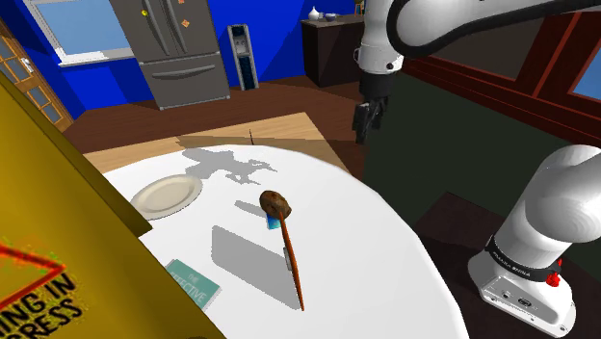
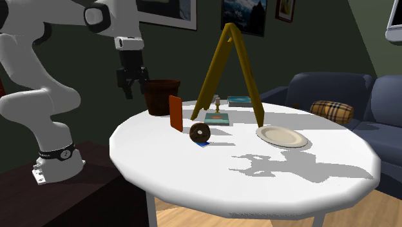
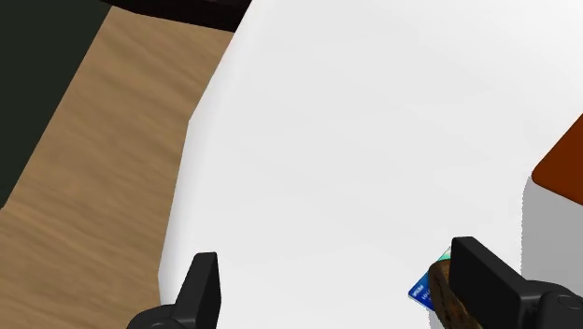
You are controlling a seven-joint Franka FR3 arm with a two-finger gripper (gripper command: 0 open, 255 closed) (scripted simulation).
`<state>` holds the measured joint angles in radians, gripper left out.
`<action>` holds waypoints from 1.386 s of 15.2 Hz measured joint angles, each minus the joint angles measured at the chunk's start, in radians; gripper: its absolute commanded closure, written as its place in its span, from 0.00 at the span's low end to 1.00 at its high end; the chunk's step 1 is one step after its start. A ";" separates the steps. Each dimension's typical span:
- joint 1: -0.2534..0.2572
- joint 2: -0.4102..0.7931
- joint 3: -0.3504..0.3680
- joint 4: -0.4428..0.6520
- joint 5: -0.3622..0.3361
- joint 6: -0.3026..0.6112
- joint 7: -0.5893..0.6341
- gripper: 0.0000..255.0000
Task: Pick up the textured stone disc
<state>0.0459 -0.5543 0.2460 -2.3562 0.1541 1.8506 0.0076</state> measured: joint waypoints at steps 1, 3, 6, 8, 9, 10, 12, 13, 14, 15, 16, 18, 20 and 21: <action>0.004 0.019 0.017 -0.005 0.001 0.031 0.011 0.00; 0.007 0.078 0.050 0.011 -0.005 0.089 0.035 0.00; 0.010 0.175 0.105 0.046 -0.026 0.171 0.083 0.00; 0.011 0.233 0.138 0.060 -0.046 0.226 0.113 0.00; 0.011 0.266 0.155 0.074 -0.060 0.248 0.133 0.00; 0.010 0.304 0.172 0.094 -0.078 0.272 0.153 0.00; 0.011 0.367 0.201 0.119 -0.115 0.315 0.192 0.00; 0.010 0.405 0.214 0.136 -0.140 0.338 0.213 0.00; 0.011 0.447 0.229 0.166 -0.169 0.350 0.240 0.00; 0.015 0.482 0.242 0.186 -0.196 0.365 0.266 0.00; 0.018 0.524 0.252 0.206 -0.229 0.385 0.294 0.00; 0.034 0.595 0.269 0.246 -0.292 0.411 0.350 0.00; 0.055 0.686 0.276 0.312 -0.369 0.425 0.409 0.00; 0.068 0.723 0.275 0.340 -0.402 0.430 0.433 0.00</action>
<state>0.1140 0.1687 0.5212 -2.0162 -0.2480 2.2805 0.4405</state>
